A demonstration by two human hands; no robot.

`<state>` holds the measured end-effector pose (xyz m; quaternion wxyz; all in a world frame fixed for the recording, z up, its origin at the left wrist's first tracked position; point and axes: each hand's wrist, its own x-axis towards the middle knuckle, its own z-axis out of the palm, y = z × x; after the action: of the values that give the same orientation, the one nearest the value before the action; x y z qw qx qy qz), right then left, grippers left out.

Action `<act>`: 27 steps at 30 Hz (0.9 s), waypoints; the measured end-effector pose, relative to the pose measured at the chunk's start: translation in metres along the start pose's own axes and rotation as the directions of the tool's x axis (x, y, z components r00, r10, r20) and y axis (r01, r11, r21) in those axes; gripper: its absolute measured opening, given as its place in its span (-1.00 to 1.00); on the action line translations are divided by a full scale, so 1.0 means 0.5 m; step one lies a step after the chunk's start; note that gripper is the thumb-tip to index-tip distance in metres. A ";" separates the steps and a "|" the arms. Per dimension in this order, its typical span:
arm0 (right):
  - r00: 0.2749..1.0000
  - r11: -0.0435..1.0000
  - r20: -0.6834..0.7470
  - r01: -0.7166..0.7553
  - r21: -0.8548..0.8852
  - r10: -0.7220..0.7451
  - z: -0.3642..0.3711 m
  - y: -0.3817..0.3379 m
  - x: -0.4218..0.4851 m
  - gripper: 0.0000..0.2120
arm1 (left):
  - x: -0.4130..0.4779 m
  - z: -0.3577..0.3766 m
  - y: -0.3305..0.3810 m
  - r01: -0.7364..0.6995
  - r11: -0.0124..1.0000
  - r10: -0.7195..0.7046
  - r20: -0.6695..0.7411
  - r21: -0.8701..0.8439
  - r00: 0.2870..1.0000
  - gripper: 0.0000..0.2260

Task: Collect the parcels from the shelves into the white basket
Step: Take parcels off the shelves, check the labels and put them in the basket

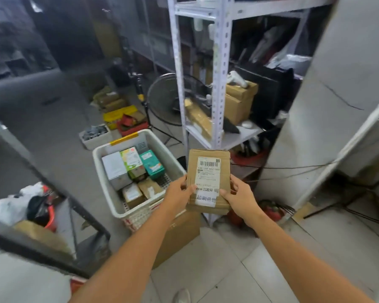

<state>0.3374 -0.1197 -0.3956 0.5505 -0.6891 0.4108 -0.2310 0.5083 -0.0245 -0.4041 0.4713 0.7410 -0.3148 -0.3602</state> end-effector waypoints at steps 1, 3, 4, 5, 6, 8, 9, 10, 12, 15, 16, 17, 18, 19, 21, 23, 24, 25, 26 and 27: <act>0.999 1.000 0.035 0.001 0.010 -0.001 0.025 -0.004 0.014 -0.57 | 0.002 -0.022 -0.010 0.010 1.000 -0.011 -0.019 -0.016 1.000 -0.64; 0.996 1.000 0.093 0.013 0.012 -0.014 0.074 -0.016 0.051 -0.58 | 0.015 -0.068 -0.029 0.017 0.999 -0.019 -0.058 -0.027 0.998 -0.65; 0.993 1.000 0.119 0.024 0.009 -0.025 0.100 -0.023 0.074 -0.58 | 0.028 -0.092 -0.038 0.031 0.999 -0.034 -0.079 -0.044 0.996 -0.65; 0.989 0.999 0.145 0.034 0.008 -0.034 0.127 -0.028 0.100 -0.59 | 0.045 -0.116 -0.049 0.052 0.996 -0.059 -0.099 -0.069 0.993 -0.64; 0.985 0.999 0.170 0.039 0.009 -0.040 0.153 -0.033 0.129 -0.59 | 0.067 -0.139 -0.060 0.071 0.993 -0.082 -0.118 -0.093 0.990 -0.63; 0.975 0.999 0.219 0.039 0.009 -0.040 0.206 -0.042 0.201 -0.57 | 0.121 -0.187 -0.080 0.083 0.989 -0.101 -0.149 -0.123 0.984 -0.60; 0.969 0.999 0.242 0.041 0.004 -0.041 0.233 -0.046 0.242 -0.57 | 0.155 -0.211 -0.090 0.083 0.988 -0.104 -0.158 -0.132 0.982 -0.59; 0.964 0.999 0.262 0.048 -0.007 -0.045 0.261 -0.050 0.286 -0.56 | 0.192 -0.237 -0.101 0.089 0.987 -0.111 -0.165 -0.136 0.980 -0.59; 0.959 0.997 0.281 0.056 -0.057 -0.038 0.317 -0.056 0.376 -0.51 | 0.270 -0.286 -0.125 0.106 0.980 -0.134 -0.166 -0.167 0.977 -0.57; 0.952 0.993 0.304 0.009 -0.118 0.027 0.395 -0.060 0.513 -0.44 | 0.397 -0.353 -0.164 0.131 0.972 -0.164 -0.164 -0.197 0.973 -0.53; 0.947 0.990 0.318 -0.002 -0.141 0.047 0.424 -0.058 0.562 -0.42 | 0.441 -0.375 -0.180 0.135 0.970 -0.171 -0.174 -0.200 0.970 -0.54; 0.942 0.987 0.329 -0.008 -0.161 0.061 0.452 -0.055 0.611 -0.40 | 0.483 -0.394 -0.197 0.136 0.969 -0.175 -0.184 -0.209 0.967 -0.55; 0.938 0.984 0.340 -0.008 -0.176 0.068 0.478 -0.051 0.657 -0.38 | 0.523 -0.413 -0.213 0.133 0.966 -0.177 -0.192 -0.220 0.965 -0.57; 0.935 0.981 0.349 -0.002 -0.193 0.070 0.503 -0.045 0.701 -0.38 | 0.563 -0.429 -0.230 0.135 0.964 -0.182 -0.198 -0.229 0.963 -0.55; 0.927 0.972 0.366 0.011 -0.235 0.078 0.552 -0.026 0.784 -0.37 | 0.637 -0.457 -0.267 0.166 0.952 -0.221 -0.202 -0.258 0.954 -0.48; 0.918 0.962 0.389 0.029 -0.273 0.083 0.596 -0.001 0.862 -0.36 | 0.710 -0.478 -0.307 0.198 0.932 -0.267 -0.204 -0.304 0.942 -0.44; 0.913 0.960 0.401 0.038 -0.279 0.080 0.614 0.013 0.899 -0.36 | 0.747 -0.486 -0.326 0.207 0.926 -0.280 -0.208 -0.315 0.937 -0.43; 0.909 0.961 0.410 0.044 -0.273 0.074 0.632 0.026 0.936 -0.37 | 0.784 -0.491 -0.345 0.215 0.923 -0.291 -0.214 -0.320 0.933 -0.43; 0.907 0.964 0.415 0.047 -0.261 0.068 0.648 0.040 0.971 -0.38 | 0.821 -0.496 -0.364 0.223 0.918 -0.304 -0.222 -0.328 0.926 -0.43; 0.905 0.967 0.421 0.048 -0.251 0.064 0.664 0.054 1.004 -0.40 | 0.854 -0.499 -0.382 0.233 0.911 -0.321 -0.231 -0.340 0.918 -0.43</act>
<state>0.8636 -0.3442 -0.5838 0.5342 -0.7863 0.3099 -0.0180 0.9715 -0.1828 -0.6080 0.5635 0.7403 -0.0754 -0.3589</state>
